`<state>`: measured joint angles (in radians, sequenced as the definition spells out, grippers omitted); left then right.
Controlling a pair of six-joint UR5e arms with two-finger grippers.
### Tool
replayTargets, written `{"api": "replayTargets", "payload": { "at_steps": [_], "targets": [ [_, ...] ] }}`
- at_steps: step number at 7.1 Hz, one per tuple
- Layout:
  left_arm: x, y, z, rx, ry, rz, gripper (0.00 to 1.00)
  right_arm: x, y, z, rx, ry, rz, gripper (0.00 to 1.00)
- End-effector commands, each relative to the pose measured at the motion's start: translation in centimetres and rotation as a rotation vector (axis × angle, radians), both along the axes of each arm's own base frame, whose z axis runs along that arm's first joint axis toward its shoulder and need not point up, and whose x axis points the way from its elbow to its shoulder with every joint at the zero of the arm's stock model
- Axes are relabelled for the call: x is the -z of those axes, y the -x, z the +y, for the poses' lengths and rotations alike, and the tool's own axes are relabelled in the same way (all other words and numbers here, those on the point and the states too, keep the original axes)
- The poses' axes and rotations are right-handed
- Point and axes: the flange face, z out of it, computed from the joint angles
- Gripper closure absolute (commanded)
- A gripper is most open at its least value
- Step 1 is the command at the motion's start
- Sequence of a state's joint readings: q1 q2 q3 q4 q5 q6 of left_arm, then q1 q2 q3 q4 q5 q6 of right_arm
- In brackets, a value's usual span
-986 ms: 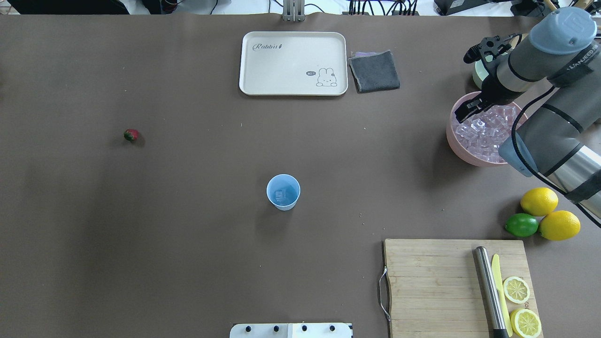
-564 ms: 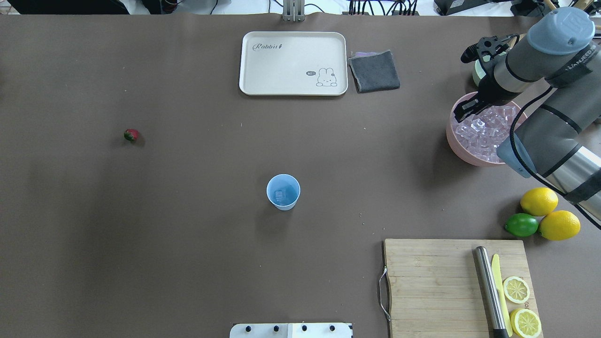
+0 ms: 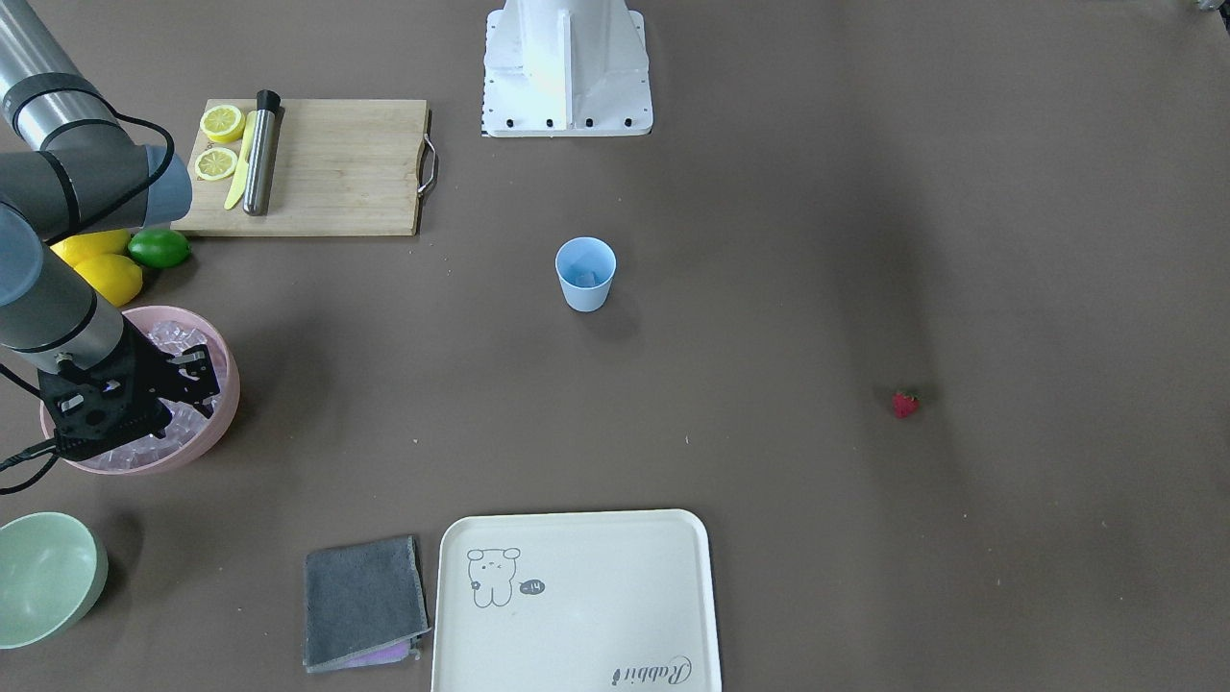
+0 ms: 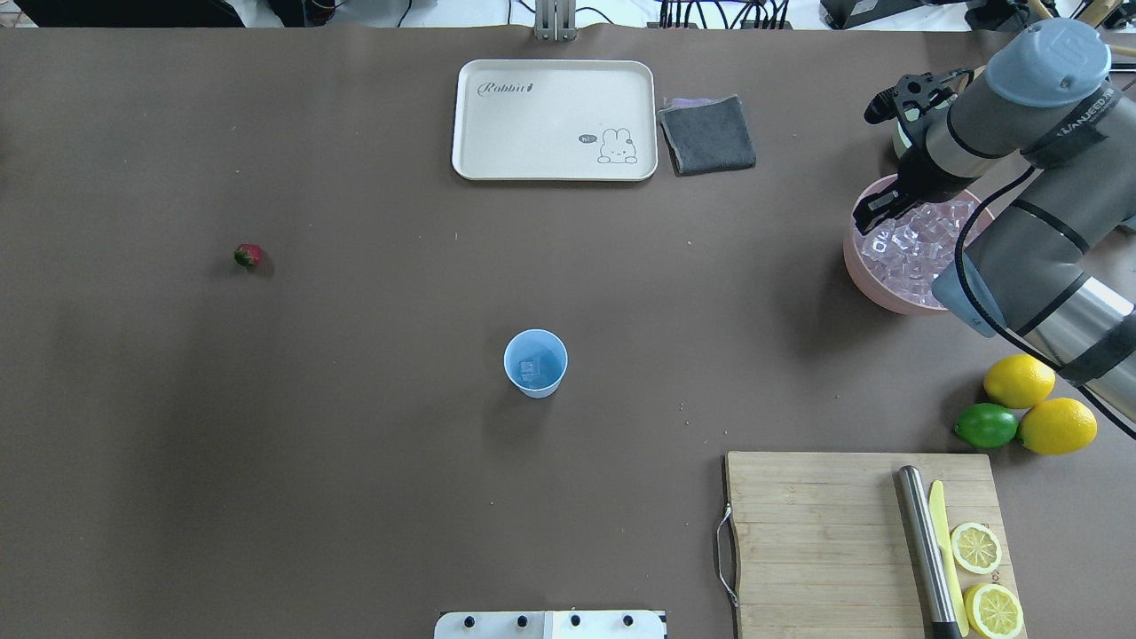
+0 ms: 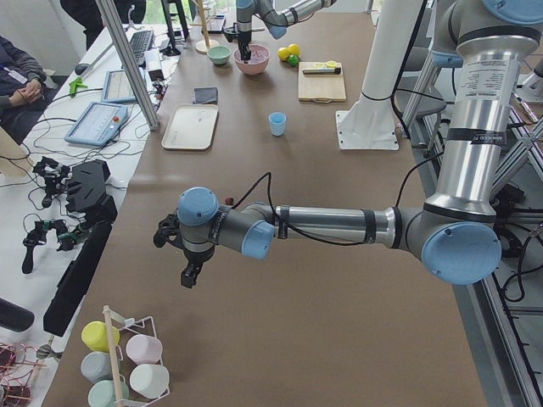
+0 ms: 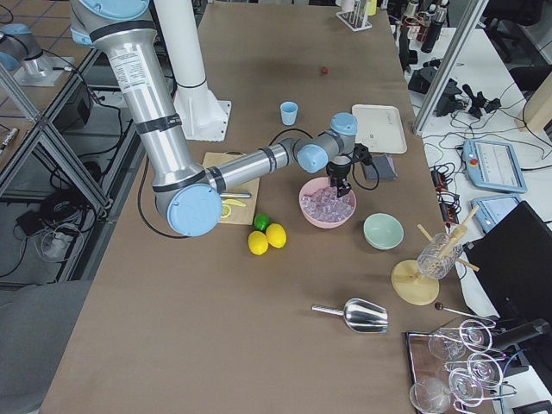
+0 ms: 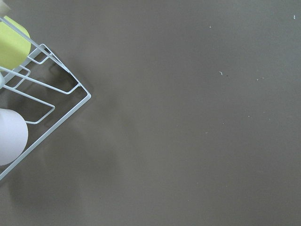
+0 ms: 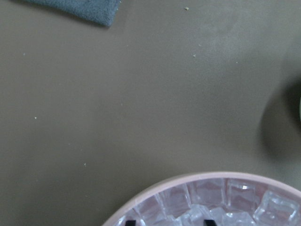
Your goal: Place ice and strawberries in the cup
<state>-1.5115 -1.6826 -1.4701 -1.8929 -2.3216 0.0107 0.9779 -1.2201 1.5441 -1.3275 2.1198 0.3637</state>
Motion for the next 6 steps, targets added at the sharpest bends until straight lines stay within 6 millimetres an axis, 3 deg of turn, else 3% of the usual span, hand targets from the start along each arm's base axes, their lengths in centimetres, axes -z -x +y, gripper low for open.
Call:
{"api": "replayTargets", "payload": {
  "at_steps": [1,3,4,6],
  "targets": [
    [0.05,-0.02,-0.01,0.0,-0.001,-0.001,0.02,-0.06,0.09,-0.08,0.002,-0.002,0.002,0.43],
    [0.29,-0.03,-0.03,0.0,-0.006,0.0,0.02,-0.18,0.07,-0.04,0.003,0.0,0.004,0.48],
    [0.29,-0.03,-0.03,0.0,-0.006,0.0,0.02,-0.47,0.0,0.09,0.004,0.004,0.005,0.7],
    [0.37,-0.03,-0.1,0.0,-0.007,0.0,0.02,-0.7,-0.14,0.13,0.004,0.01,0.008,1.0]
  ]
}}
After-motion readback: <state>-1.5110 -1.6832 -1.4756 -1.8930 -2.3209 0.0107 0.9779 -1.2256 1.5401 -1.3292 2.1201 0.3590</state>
